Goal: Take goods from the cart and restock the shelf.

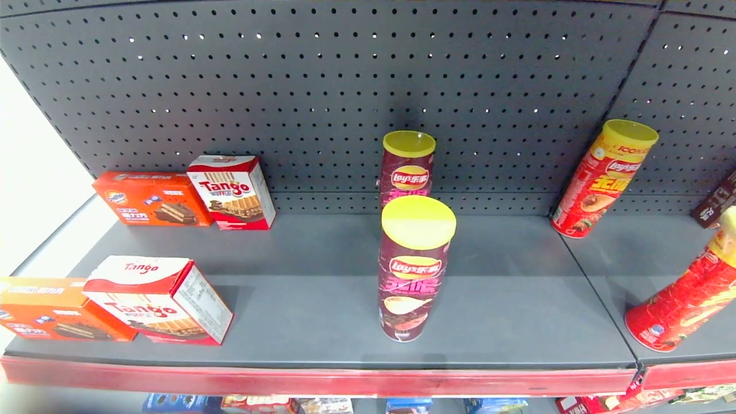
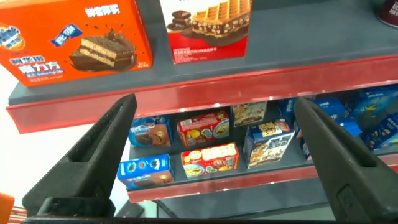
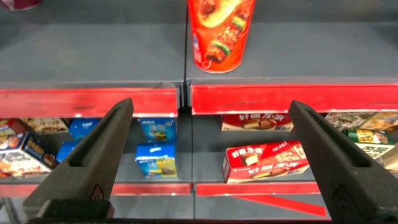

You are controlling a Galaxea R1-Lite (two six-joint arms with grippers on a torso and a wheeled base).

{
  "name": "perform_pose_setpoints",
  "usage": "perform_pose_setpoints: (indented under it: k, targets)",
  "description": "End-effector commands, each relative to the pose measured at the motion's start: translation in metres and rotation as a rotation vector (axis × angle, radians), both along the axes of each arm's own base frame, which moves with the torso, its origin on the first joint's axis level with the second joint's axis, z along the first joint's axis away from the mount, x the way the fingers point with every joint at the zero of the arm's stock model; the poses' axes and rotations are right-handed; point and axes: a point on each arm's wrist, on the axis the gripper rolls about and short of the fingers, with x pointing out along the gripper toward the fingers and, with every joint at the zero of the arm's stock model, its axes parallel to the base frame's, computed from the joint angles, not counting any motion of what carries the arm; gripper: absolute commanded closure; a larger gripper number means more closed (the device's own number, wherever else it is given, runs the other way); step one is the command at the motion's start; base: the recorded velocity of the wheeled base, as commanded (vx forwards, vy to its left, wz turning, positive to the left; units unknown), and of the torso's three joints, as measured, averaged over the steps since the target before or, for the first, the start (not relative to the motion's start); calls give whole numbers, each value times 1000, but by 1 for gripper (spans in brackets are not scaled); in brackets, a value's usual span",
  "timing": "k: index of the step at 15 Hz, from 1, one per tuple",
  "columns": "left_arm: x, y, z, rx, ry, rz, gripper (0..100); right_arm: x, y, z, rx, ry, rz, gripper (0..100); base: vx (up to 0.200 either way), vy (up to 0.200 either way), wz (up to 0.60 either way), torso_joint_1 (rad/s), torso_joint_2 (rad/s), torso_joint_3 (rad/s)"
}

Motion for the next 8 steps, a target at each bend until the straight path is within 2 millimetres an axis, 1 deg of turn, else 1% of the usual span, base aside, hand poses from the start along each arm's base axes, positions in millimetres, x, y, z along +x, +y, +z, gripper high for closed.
perform_pose_setpoints:
  k: [1, 8]
  targets:
    - [0, 0, 0, 1, 0, 0, 0, 0, 0, 0, 0, 0, 1, 0, 0, 0, 0, 0, 0, 0]
    - [0, 0, 0, 0, 1, 0, 0, 0, 0, 0, 0, 0, 1, 0, 0, 0, 0, 0, 0, 0]
